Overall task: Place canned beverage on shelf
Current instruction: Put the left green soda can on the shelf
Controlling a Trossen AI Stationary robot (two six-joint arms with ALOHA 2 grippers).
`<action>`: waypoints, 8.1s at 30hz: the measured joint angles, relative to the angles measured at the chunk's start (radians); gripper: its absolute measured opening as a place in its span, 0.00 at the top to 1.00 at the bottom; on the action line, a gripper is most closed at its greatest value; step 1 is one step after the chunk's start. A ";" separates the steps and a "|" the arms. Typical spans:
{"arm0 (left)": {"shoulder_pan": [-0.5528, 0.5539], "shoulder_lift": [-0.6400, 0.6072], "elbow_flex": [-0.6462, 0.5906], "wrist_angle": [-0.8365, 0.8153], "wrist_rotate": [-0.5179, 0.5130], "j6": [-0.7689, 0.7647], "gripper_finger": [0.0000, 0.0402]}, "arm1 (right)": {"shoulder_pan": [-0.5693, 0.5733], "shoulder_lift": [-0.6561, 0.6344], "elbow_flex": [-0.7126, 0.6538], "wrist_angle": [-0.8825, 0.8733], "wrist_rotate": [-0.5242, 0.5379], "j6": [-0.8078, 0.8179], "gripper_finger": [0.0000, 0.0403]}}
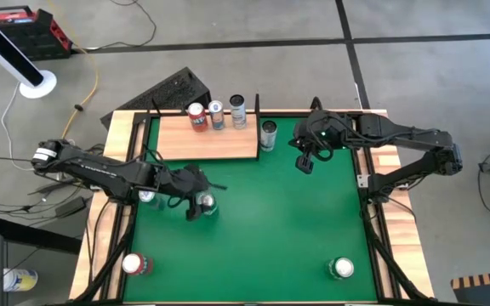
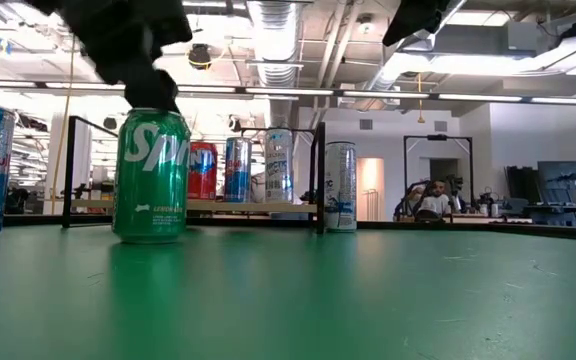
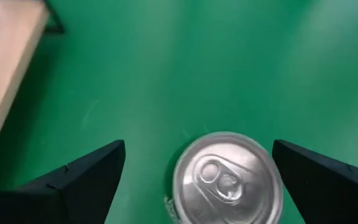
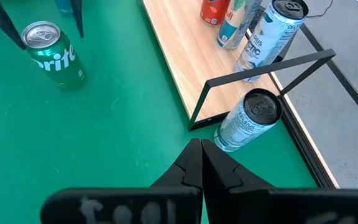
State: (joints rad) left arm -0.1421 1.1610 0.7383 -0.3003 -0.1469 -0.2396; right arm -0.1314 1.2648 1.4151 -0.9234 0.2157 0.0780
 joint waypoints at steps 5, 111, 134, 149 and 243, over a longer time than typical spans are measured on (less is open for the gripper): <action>0.002 0.001 0.096 -0.112 0.011 -0.208 0.02 | 0.001 0.000 0.000 0.000 0.000 0.000 0.95; 1.013 0.153 0.288 -0.488 0.420 0.544 0.15 | 0.026 0.000 -0.032 0.054 0.036 -0.113 0.95; 0.956 0.129 0.507 -0.572 0.447 0.475 0.12 | 0.026 0.000 -0.032 0.041 0.037 -0.112 0.95; 0.581 0.134 0.474 -0.567 0.004 0.407 0.73 | 0.008 0.000 -0.031 0.055 0.045 -0.132 0.94; 0.906 0.280 0.379 -0.591 -0.266 0.577 1.00 | 0.005 0.000 -0.031 0.057 0.020 -0.110 0.93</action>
State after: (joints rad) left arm 0.7642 1.4406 1.1175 -0.8914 -0.4127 0.3374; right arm -0.1268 1.2646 1.3838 -0.8665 0.2359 -0.0322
